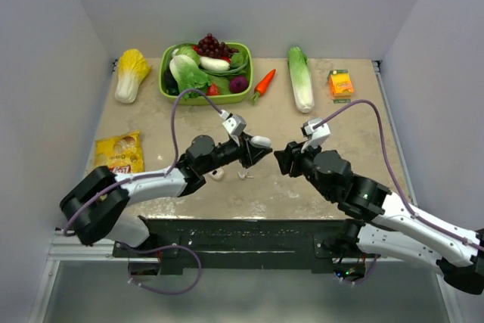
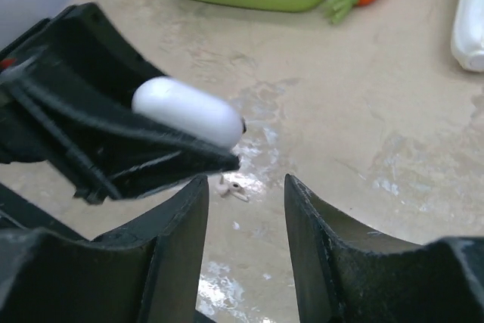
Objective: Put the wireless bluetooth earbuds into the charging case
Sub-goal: Close the charging case, then place the charging case at the center of the board.
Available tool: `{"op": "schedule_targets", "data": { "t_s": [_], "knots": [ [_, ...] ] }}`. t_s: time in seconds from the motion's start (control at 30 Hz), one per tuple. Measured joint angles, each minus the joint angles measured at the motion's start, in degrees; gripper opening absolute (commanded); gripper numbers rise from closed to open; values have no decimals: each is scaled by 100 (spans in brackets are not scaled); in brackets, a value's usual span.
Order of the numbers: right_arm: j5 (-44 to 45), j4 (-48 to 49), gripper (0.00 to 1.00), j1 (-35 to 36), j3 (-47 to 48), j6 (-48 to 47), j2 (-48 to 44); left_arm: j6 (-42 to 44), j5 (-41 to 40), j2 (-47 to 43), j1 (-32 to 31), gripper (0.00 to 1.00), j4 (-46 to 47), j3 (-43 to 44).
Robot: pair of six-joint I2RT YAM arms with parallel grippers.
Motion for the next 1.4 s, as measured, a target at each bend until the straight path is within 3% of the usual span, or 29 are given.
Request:
{"op": "schedule_targets", "data": {
  "t_s": [0.23, 0.57, 0.67, 0.7, 0.8, 0.9, 1.2, 1.4],
  "knots": [
    [127, -39, 49, 0, -664, 409, 291, -1001, -1054, 1637, 601, 0, -756, 238],
    [-39, 61, 50, 0, -778, 564, 293, -1526, -1534, 2874, 1062, 0, -960, 811],
    [-136, 138, 50, 0, -809, 577, 308, -1611, -1554, 3134, 1211, 9, -1016, 942],
    [-170, 146, 51, 0, -820, 584, 323, -1655, -1534, 3195, 1257, 19, -990, 992],
    [-229, 175, 51, 0, -833, 597, 424, -1676, -1484, 3327, 1370, 34, -1012, 1167],
    [-308, 184, 51, 0, -835, 597, 501, -1764, -1335, 3397, 1473, 41, -1010, 1241],
    [-321, 184, 52, 0, -835, 595, 518, -1926, -938, 3126, 1786, 51, -1023, 927],
    [-339, 184, 52, 0, -835, 601, 518, -1899, -920, 2629, 2052, 53, -1593, 680]
  ]
}}
